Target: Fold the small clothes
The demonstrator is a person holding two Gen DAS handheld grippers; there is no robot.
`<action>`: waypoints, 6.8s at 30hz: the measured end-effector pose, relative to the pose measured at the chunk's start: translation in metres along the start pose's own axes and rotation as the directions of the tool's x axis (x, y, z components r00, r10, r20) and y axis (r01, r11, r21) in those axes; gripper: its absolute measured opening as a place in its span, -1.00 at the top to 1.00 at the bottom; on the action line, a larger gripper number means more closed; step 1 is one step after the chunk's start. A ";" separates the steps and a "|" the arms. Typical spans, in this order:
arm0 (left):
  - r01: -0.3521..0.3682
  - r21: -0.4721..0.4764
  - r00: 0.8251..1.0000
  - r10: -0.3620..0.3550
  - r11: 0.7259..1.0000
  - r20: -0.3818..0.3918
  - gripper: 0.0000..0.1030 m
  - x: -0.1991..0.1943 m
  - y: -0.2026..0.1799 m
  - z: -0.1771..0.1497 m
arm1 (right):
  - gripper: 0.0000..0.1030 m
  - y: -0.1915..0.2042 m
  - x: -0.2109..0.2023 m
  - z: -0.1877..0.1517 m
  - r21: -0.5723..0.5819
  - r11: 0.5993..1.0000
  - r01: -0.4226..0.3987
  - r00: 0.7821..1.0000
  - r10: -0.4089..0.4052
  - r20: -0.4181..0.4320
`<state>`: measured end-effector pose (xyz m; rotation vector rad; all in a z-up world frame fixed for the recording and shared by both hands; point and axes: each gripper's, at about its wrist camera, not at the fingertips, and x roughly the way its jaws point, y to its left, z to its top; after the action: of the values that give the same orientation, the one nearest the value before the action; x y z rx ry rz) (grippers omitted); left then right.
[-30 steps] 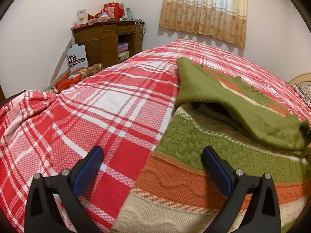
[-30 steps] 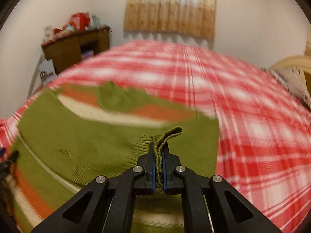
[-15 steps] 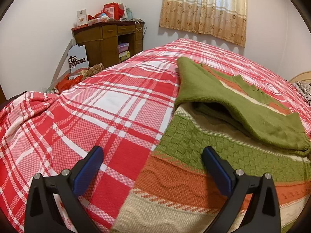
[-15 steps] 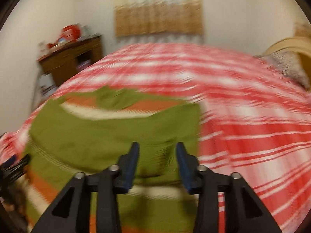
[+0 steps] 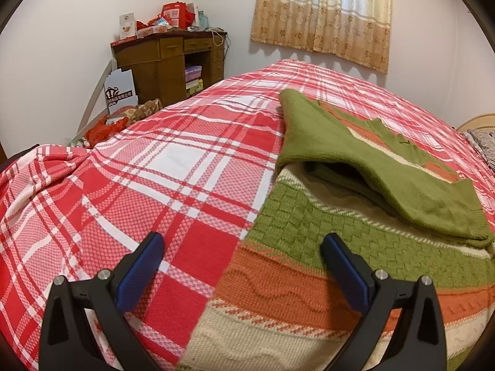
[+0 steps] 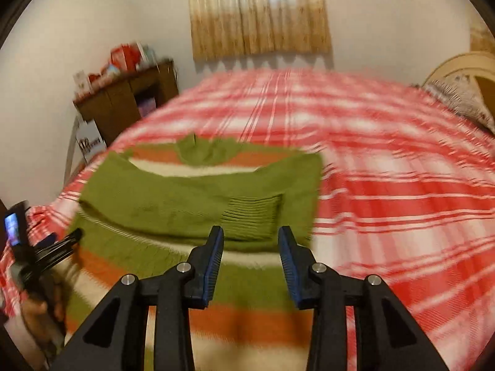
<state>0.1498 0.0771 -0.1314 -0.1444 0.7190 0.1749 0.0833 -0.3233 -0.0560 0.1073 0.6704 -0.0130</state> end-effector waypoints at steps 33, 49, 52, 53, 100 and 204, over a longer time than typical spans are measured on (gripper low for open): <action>0.400 0.172 0.888 -0.334 0.900 -0.317 -0.25 -0.123 0.060 -0.121 | -0.04 0.010 -0.084 -0.210 0.150 0.973 -0.176 0.919 0.217 -0.330; 0.475 0.088 0.845 -0.427 0.875 -0.322 0.80 -0.141 0.068 -0.111 | 0.84 -0.012 -0.091 -0.199 0.265 0.934 -0.239 0.903 0.314 -0.293; 0.520 0.068 0.825 -0.480 0.852 -0.298 0.80 -0.147 0.062 -0.088 | 0.87 -0.010 -0.099 -0.171 0.283 0.904 -0.321 0.900 0.385 -0.205; 0.532 0.064 0.819 -0.494 0.844 -0.292 0.80 -0.147 0.059 -0.077 | 0.90 -0.010 -0.098 -0.163 0.288 0.896 -0.339 0.899 0.399 -0.183; 0.514 0.120 0.830 -0.457 0.849 -0.320 0.80 -0.082 0.003 0.001 | 0.84 0.057 -0.025 -0.105 -0.420 0.822 -0.385 0.873 0.178 -0.453; 0.355 -0.167 0.920 -0.375 0.920 -0.110 0.43 0.137 -0.023 0.141 | -0.56 -0.040 0.198 0.089 0.093 0.992 -0.082 0.987 0.094 -0.133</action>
<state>0.3461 0.0961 -0.1159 -0.4302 0.8064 -0.1450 0.2921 -0.3680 -0.1134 0.2235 0.8018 0.0503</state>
